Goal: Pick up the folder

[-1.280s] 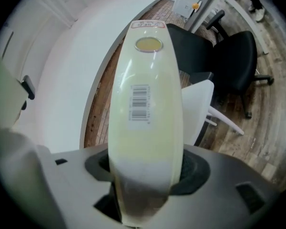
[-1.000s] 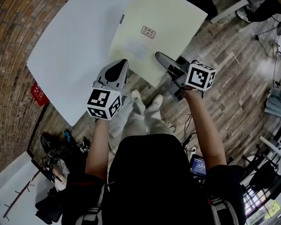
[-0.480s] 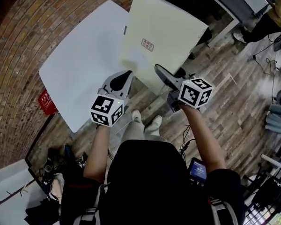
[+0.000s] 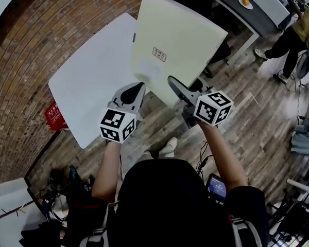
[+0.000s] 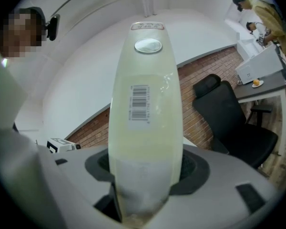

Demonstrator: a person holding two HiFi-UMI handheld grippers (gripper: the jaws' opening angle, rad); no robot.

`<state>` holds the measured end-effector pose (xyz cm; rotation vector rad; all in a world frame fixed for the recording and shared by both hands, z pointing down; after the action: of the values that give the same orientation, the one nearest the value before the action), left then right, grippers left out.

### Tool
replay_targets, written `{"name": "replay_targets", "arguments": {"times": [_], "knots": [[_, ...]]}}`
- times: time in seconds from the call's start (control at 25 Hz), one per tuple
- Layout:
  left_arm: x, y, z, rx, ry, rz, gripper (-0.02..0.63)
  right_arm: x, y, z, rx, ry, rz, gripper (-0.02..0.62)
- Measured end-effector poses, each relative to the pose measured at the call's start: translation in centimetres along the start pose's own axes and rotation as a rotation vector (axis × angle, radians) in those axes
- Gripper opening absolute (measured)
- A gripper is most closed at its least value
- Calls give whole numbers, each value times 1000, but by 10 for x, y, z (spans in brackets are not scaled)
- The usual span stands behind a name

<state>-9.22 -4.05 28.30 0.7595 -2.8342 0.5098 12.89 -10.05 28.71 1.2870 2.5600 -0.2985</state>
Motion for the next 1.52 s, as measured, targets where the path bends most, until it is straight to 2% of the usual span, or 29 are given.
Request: {"name": "replay_targets", "arguments": {"times": [0.24,0.8,1.28,1.52], "knots": [[7,30,6,-30,1,2,18,29,-2,9,-25,28,-5,279],[2,125,12,-136,-10,-21,18,134,16,21,-83,119,-25,281],[-8,198,3,-192,-13,-53,18,207,40,16,-115,157,-77,281],[-12,220,-11,-194,9,-78,18,229,53,9,-114,158,-113,281]]}}
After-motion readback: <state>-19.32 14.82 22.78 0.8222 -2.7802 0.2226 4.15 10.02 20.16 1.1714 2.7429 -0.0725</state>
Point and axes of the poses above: the fingertips, and each gripper's own axes: y backward along the fingers, x to its left, z out of its top, the point moved 9 cm from there along y, backward along the fingers, and after that the axes turned 11 degrees about y, right-handed, at the moved point
